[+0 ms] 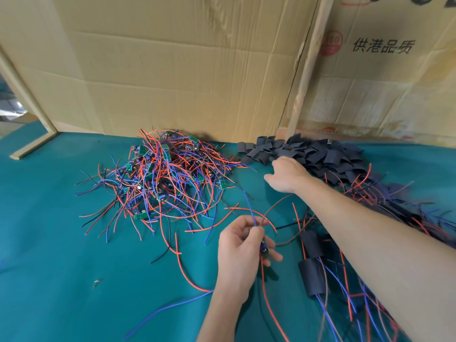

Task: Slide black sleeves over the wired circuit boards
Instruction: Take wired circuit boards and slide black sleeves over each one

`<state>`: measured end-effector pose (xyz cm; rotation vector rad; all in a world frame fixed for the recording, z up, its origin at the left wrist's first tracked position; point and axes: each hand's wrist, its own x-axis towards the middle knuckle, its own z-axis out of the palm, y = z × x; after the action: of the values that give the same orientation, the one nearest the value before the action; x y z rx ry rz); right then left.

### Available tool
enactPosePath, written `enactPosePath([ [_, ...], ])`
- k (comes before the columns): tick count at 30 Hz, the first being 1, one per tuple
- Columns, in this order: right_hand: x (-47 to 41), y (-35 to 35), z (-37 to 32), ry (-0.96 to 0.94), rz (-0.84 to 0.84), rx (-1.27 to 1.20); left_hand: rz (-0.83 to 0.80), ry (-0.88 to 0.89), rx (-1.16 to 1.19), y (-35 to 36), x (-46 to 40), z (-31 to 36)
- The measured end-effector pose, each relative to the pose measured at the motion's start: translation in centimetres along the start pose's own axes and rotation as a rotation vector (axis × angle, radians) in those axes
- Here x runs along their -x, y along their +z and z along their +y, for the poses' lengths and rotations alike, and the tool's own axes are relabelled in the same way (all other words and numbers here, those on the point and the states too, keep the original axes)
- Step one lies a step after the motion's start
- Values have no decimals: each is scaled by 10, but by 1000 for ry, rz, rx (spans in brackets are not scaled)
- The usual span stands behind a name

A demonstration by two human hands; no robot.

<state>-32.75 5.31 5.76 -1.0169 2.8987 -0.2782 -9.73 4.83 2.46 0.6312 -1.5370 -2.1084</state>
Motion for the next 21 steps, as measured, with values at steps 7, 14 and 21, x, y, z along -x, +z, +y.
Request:
enactPosePath([
  [7,67,-68,13,177,561,-1010,-11,35,-52,0,-1,-2],
  [14,150,-49,4,58,643,-419,-6,79,94,0,-4,-3],
  [21,162,13,-15,-103,361,-287,62,179,-113,-3,-6,-13],
])
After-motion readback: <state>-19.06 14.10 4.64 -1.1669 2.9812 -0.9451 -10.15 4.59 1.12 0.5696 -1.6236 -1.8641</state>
